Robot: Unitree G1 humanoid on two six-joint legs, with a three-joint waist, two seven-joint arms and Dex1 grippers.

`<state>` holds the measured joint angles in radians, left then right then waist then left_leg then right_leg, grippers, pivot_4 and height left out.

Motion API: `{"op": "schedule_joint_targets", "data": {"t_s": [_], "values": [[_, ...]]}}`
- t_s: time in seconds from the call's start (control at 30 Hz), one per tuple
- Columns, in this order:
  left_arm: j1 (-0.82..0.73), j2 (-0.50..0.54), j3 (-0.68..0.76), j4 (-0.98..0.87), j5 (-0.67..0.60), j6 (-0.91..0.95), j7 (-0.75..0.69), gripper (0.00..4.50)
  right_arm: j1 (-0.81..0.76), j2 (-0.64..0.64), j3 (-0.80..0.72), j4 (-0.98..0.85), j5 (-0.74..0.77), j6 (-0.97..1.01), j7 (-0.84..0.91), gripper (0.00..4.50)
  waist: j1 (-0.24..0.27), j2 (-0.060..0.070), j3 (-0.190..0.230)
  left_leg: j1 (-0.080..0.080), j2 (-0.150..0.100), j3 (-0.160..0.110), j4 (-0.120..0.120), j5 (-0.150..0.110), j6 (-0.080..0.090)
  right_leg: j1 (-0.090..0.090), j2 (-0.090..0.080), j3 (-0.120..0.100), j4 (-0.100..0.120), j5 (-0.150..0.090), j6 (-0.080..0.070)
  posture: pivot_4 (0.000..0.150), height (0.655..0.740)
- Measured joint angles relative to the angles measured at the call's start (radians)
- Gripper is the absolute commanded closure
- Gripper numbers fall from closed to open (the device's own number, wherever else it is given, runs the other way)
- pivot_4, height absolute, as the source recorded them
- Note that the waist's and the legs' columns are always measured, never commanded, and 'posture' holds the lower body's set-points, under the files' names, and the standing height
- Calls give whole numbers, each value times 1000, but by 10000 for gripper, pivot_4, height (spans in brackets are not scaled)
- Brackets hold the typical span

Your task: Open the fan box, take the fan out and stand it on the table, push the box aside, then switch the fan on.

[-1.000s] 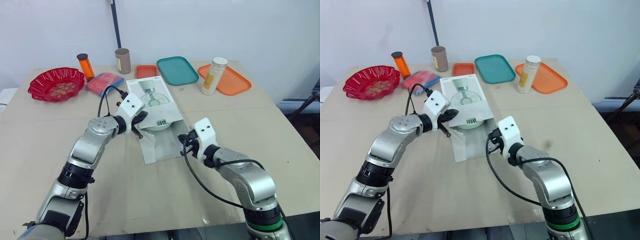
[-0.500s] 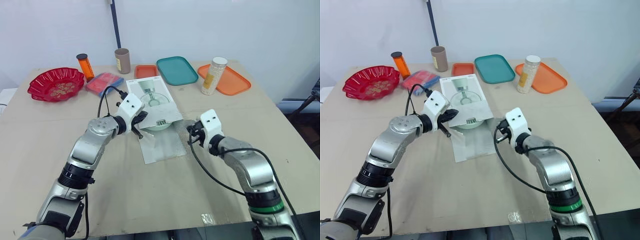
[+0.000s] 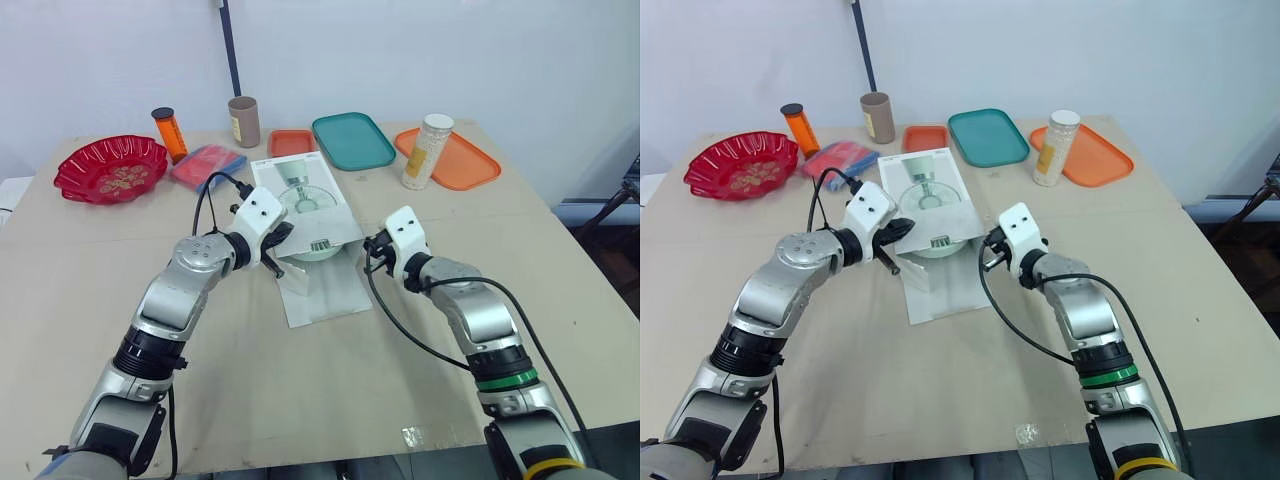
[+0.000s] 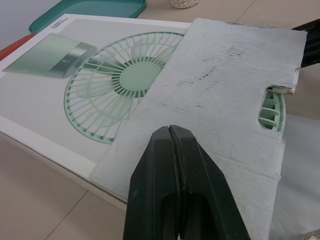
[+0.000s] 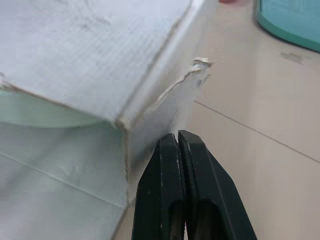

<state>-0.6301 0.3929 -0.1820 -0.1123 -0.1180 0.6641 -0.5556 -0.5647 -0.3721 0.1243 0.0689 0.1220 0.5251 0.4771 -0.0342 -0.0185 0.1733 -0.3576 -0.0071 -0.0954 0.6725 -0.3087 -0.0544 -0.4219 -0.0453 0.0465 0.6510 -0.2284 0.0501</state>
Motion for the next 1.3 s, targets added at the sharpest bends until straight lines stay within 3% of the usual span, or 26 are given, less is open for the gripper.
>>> {"op": "schedule_joint_targets", "data": {"t_s": [0.73,1.07,1.3], "values": [[6,10,5,-13,0,15,6,45000,31,48,3,-85,0,78,25,44405,-13,0,0,0,1,0,0,0,0,-1,1,0,1,0,0,1500,7400],[6,15,6,-18,-2,20,1,45000,38,-96,-60,-265,36,143,94,44405,-12,1,0,0,0,0,0,0,0,-1,1,0,1,0,0,1500,7400],[5,11,6,-17,-5,20,1,45000,-42,-9,-90,-350,138,237,79,44405,-13,1,-1,1,1,0,0,0,0,0,1,1,1,0,0,1500,7400]]}}
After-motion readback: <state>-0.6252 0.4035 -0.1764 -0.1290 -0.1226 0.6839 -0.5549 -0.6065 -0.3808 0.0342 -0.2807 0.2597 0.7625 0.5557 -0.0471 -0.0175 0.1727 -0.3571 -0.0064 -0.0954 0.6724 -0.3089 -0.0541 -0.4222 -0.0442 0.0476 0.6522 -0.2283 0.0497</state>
